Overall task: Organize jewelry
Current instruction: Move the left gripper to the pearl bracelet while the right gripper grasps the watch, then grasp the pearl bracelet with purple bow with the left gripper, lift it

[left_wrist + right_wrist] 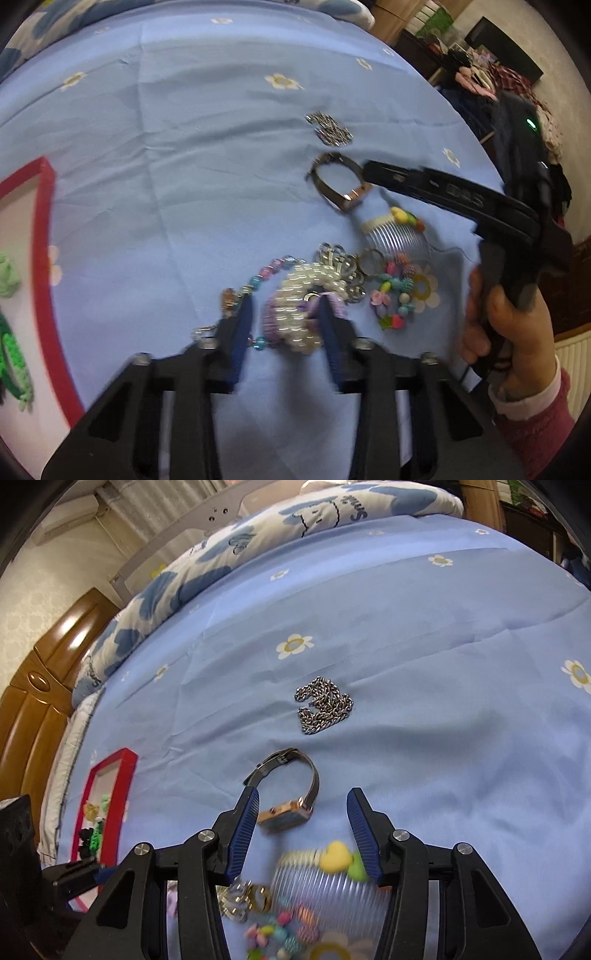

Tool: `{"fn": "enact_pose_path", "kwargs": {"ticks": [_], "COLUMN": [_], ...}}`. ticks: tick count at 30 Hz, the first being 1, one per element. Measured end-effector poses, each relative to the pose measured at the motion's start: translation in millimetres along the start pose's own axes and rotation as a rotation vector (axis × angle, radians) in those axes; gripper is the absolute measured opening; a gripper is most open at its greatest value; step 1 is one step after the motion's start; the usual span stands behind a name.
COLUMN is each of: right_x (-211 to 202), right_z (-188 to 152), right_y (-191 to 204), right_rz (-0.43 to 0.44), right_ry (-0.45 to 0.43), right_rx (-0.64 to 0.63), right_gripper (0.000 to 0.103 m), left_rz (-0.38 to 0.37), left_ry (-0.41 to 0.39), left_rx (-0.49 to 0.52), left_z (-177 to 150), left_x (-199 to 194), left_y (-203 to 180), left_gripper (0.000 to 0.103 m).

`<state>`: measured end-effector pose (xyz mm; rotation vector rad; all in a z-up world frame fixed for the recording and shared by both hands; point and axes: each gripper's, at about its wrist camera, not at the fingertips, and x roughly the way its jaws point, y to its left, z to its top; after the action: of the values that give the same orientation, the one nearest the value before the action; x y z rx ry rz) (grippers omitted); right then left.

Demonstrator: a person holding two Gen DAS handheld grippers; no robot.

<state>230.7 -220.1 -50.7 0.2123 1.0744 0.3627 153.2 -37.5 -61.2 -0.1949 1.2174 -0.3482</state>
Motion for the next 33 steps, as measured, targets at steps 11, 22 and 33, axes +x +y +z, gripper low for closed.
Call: {"fn": "enact_pose_path", "kwargs": {"ticks": [11, 22, 33], "right_x": [22, -7, -32], "right_z": [-1, -17, -41], "right_y": [10, 17, 59], "right_rz": [-0.047, 0.061, 0.166], "right_ry": [0.035, -0.005, -0.013], "right_rx": [-0.056, 0.01, -0.019], "right_gripper": [0.005, 0.004, 0.004], "left_rz": [-0.015, -0.078, -0.121], "left_ry": [-0.066, -0.17, -0.186], "left_rx": [0.046, -0.001, -0.106], "left_z": [-6, -23, -54], "left_x": [-24, -74, -99], "left_y": [-8, 7, 43], "left_gripper": [0.01, 0.009, 0.009]}}
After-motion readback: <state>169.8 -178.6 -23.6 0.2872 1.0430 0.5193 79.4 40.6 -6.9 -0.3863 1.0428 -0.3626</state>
